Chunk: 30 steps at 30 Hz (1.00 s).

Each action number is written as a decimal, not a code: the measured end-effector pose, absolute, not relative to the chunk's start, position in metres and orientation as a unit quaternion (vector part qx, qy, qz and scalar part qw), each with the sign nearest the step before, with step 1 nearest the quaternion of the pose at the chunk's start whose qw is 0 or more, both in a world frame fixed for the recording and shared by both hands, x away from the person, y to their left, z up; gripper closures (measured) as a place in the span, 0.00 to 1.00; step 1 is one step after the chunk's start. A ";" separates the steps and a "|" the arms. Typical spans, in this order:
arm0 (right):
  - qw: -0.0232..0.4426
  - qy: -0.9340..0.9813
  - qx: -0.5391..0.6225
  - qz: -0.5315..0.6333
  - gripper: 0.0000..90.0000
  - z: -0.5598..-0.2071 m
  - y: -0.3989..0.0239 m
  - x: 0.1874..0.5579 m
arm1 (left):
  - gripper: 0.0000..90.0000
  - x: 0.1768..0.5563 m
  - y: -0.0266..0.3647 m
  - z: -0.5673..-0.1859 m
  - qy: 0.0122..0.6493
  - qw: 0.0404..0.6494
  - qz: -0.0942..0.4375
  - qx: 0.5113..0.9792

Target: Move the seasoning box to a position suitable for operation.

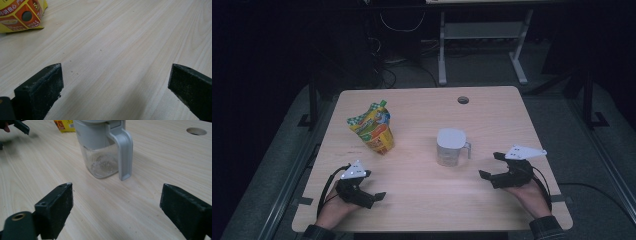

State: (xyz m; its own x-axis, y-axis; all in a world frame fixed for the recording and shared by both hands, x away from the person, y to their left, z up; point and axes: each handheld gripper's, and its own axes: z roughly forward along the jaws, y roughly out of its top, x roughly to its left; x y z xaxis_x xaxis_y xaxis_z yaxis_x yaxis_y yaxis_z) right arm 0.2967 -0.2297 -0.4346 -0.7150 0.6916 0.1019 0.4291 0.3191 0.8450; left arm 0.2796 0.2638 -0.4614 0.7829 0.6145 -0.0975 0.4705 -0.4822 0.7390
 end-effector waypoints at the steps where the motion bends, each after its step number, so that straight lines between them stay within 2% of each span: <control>1: 0.141 0.800 0.350 0.467 0.13 -0.435 -0.230 0.297 | 0.00 0.280 0.264 -0.461 0.317 0.398 0.090 0.856; 25: 0.100 0.827 0.298 0.465 0.17 -0.420 -0.205 0.339 | 0.00 0.284 0.260 -0.460 0.316 0.403 0.093 0.854; 30: 0.093 0.834 0.286 0.463 0.24 -0.421 -0.200 0.349 | 0.00 0.284 0.259 -0.461 0.312 0.401 0.093 0.856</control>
